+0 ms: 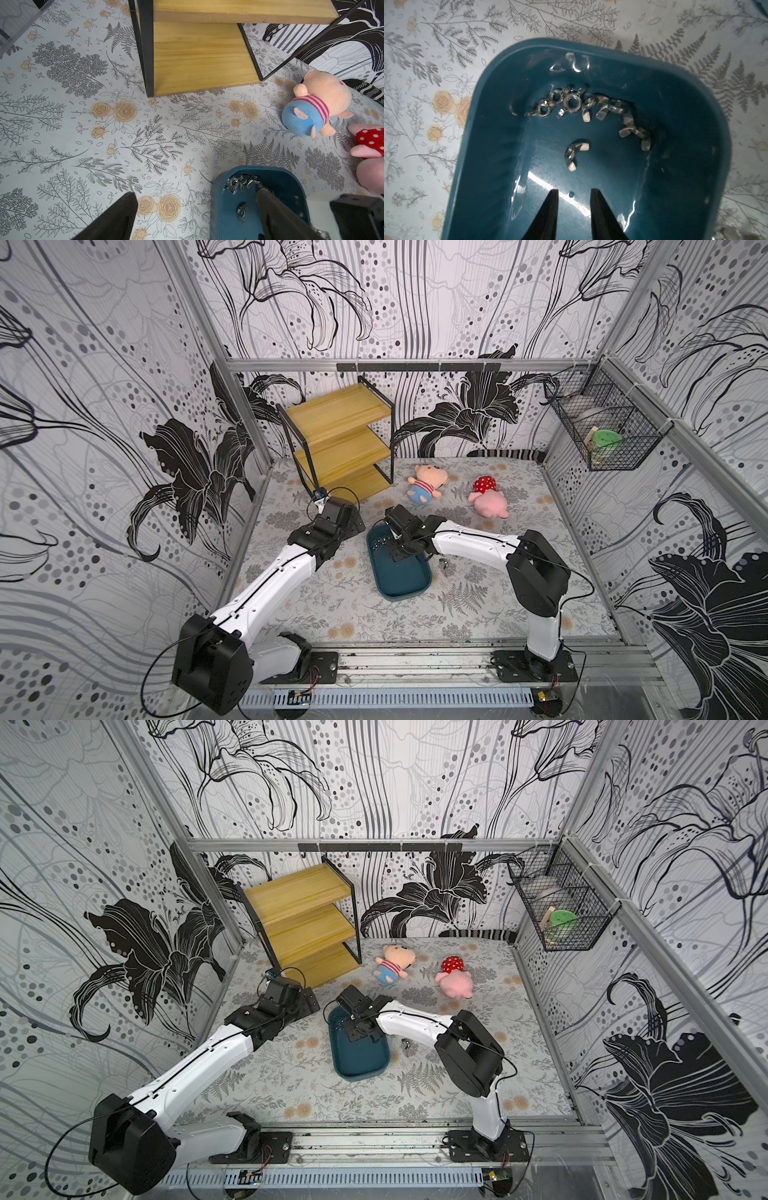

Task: Take out the wing nut from the storage box
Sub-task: Pick up the wing nut from the storage box.

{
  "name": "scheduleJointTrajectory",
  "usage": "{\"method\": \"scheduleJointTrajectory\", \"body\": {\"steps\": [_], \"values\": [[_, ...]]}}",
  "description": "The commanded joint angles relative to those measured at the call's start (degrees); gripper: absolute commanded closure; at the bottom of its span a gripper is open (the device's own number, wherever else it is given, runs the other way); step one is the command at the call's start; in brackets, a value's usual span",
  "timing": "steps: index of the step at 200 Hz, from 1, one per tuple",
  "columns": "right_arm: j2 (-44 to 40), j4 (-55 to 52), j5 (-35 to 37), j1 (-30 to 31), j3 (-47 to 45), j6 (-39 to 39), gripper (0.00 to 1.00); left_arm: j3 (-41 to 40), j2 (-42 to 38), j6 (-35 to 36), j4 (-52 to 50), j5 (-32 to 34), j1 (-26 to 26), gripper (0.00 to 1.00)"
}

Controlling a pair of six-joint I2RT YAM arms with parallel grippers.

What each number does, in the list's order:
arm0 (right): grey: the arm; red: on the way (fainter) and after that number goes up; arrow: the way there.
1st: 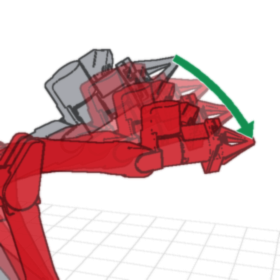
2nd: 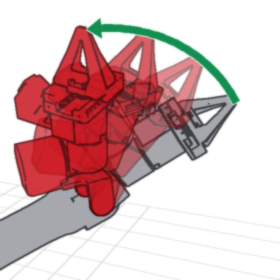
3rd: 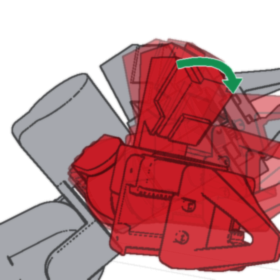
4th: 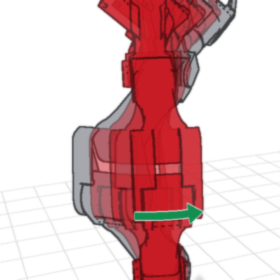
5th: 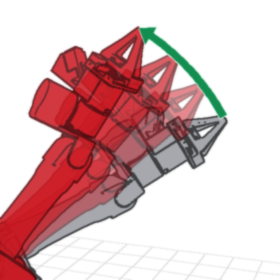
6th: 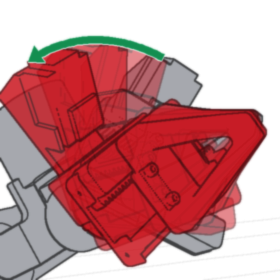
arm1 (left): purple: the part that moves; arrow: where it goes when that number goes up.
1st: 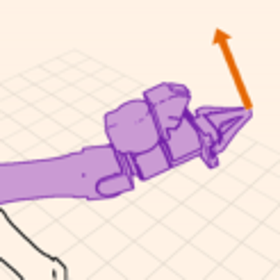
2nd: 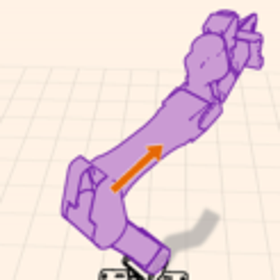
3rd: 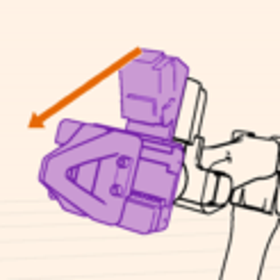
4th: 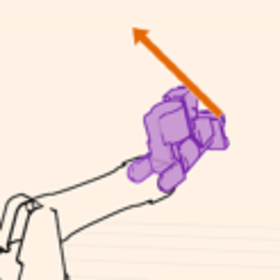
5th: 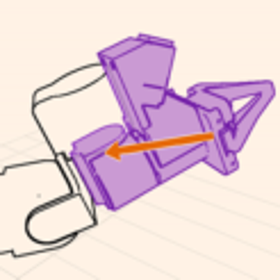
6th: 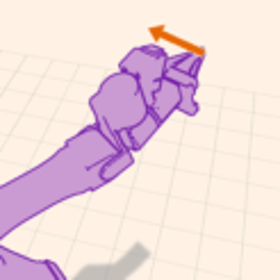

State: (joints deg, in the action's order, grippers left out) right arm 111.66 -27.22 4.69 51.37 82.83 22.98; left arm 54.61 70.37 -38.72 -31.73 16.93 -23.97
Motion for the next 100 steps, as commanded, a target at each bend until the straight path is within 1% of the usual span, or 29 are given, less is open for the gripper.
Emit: {"method": "scheduleJointTrajectory", "body": {"steps": [1, 100], "values": [[2.2, 1.4, -0.2, 0.1, 1.9, 1.6, 0.68, -0.6, -1.3, 0.2, 0.5, 0.7, -0.1, 0.05], [7.1, 1.7, 0.7, 0.1, 3.9, 2.4, 0.70, -0.3, -1.5, 0.4, 0.2, 0.8, -0.1, 0.05]]}}
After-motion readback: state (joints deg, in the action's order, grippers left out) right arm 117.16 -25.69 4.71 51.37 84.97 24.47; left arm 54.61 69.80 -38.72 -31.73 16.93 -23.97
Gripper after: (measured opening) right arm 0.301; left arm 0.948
